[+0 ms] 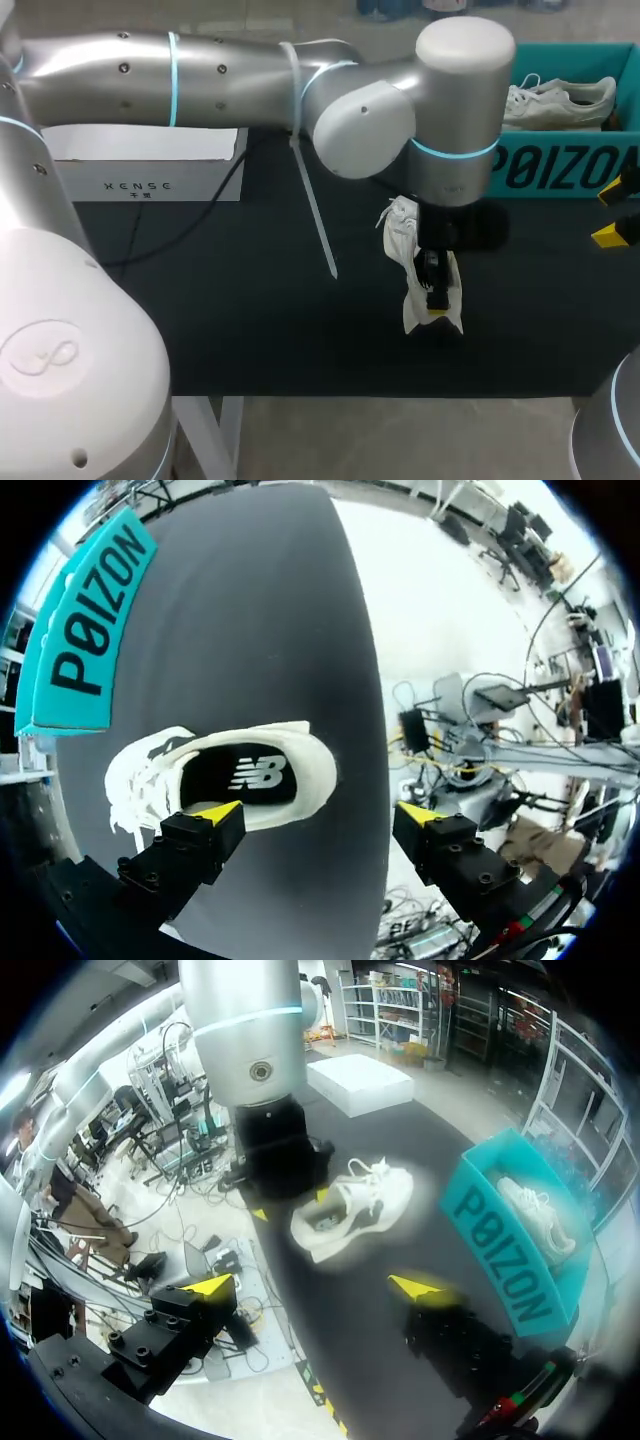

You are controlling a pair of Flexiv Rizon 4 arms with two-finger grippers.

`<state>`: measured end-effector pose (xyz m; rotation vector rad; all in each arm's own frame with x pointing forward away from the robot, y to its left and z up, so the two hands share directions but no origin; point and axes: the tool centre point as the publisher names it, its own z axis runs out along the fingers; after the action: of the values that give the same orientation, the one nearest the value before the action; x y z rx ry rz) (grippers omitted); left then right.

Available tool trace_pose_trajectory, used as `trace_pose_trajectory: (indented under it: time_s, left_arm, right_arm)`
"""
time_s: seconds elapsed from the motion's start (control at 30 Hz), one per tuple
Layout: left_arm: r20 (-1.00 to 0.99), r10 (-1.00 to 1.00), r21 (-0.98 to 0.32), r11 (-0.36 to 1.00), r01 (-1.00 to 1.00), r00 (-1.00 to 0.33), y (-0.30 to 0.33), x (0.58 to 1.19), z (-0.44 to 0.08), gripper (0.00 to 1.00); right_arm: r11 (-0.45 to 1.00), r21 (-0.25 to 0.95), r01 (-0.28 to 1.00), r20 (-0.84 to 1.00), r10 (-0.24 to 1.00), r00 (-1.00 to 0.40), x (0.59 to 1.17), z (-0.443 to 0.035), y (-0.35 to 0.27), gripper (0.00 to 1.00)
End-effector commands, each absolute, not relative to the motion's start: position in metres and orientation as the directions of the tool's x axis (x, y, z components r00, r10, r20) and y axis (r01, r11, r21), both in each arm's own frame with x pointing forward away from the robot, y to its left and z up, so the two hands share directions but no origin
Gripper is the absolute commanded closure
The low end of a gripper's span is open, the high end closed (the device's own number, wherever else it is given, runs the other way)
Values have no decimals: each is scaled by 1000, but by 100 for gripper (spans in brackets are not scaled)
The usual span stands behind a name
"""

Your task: Take the shoe out of the shoebox, open the shoe tongue, remove and reinsert the insole, then place the shoe into the shoebox

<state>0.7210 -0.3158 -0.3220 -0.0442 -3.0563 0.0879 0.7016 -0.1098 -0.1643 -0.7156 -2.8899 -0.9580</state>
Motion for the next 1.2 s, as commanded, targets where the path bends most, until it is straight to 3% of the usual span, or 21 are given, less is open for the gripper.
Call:
trace_pose_trajectory:
  time_s: [0.03,1.1,1.17,1.2]
  left_arm:
    - [73,10,-60,998,6,-997,-319,718,-326,0]
    - [136,10,-14,1000,8,-991,-340,720,-357,0]
    - [139,10,-8,1000,9,-990,-342,719,-357,25]
    - [138,9,-6,1000,8,-990,-342,718,-357,32]
  right_arm:
    - [708,562,428,152,420,-895,701,-165,-110,0]
    - [708,562,428,152,420,-895,701,-165,-110,0]
    - [708,562,428,152,420,-895,701,-165,-110,0]
    - [708,562,428,152,420,-895,701,-165,-110,0]
